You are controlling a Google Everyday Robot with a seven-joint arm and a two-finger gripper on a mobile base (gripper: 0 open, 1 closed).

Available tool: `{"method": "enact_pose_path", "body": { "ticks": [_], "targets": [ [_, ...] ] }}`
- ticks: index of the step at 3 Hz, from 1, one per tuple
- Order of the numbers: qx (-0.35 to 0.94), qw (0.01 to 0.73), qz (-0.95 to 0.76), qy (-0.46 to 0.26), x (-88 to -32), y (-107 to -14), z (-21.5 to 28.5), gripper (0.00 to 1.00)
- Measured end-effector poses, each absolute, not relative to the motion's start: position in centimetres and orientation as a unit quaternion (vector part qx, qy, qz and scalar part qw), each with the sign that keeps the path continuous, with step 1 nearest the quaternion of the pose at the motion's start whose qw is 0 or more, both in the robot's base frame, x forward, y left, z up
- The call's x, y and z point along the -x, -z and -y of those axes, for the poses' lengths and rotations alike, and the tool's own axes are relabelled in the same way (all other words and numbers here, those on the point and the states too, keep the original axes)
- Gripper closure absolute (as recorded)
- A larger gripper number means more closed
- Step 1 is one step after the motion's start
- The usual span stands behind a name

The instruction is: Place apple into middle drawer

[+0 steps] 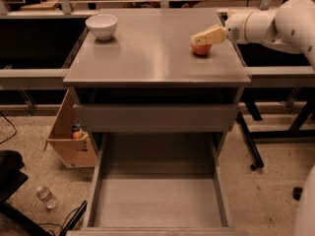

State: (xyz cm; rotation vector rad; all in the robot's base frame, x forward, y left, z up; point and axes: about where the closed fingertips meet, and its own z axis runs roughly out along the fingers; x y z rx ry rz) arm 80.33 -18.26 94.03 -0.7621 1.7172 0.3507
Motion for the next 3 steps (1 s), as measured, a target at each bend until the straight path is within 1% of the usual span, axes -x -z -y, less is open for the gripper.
{"method": "enact_pose_path", "body": {
  "ticks": [1,2,3],
  "targets": [
    [0.288,0.573,-0.754,-0.14,-83.3,-92.6,18.2,0.0],
    [0.264,0.551,-0.783,-0.119,-85.4,-90.3,18.2,0.0],
    [0.251,0.534,-0.8,-0.109,-86.1,-88.9,17.9,0.0]
  ]
}}
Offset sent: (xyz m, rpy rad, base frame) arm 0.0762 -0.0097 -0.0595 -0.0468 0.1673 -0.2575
